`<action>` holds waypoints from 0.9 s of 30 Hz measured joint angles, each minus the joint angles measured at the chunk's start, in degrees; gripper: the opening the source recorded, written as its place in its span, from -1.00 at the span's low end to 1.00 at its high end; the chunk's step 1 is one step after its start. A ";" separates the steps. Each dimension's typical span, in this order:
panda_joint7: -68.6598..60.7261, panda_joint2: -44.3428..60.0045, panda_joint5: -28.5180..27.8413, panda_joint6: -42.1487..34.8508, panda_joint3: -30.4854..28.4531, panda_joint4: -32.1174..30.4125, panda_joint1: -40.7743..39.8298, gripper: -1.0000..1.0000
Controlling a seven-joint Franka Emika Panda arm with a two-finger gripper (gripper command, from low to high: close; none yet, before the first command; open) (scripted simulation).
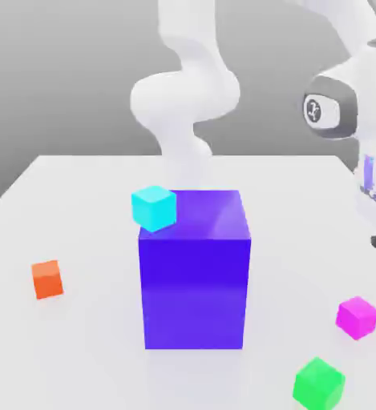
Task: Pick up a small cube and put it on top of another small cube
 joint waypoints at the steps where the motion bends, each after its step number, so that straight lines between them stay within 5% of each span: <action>1: -1.36 1.55 -1.24 0.85 0.28 -0.50 0.52 0.00; 9: -4.75 16.13 -8.33 11.13 0.07 -0.55 3.38 0.00; 10: -4.75 17.96 -8.32 12.57 0.10 -0.21 3.35 -1.00; 17: -4.72 18.26 -8.40 12.68 0.09 -0.16 3.36 -1.00; 22: -5.07 9.18 -7.95 5.40 0.36 -1.95 3.18 -1.00; 27: -9.07 7.66 -5.86 -2.64 -4.06 4.31 -3.27 -1.00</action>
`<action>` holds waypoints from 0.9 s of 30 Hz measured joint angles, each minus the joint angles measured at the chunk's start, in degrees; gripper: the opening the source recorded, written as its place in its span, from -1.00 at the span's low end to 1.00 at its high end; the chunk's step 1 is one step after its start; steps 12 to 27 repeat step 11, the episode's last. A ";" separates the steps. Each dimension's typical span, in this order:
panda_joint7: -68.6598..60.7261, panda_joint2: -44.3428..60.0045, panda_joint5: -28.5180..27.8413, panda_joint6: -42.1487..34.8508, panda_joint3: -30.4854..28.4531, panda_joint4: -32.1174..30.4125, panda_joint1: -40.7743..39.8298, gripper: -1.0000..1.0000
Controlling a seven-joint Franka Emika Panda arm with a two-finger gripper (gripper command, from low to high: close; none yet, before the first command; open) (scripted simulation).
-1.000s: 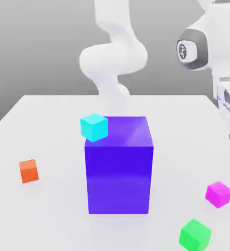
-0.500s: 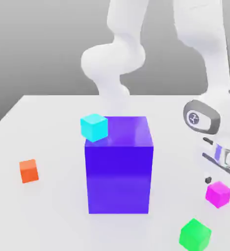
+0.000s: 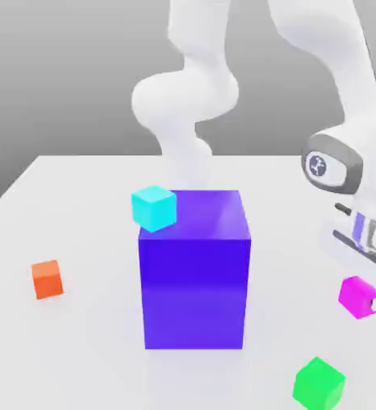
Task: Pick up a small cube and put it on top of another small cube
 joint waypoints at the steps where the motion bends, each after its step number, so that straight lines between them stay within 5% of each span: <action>1: -0.90 0.00 0.40 -1.60 -1.13 1.60 -1.49 -1.00; 7: -4.54 6.96 3.28 0.97 -3.04 6.09 -5.78 -1.00; 8: -4.84 8.40 3.68 2.25 -2.80 6.20 -6.05 1.00; 27: -4.84 8.40 3.68 2.25 -2.80 6.20 -6.05 1.00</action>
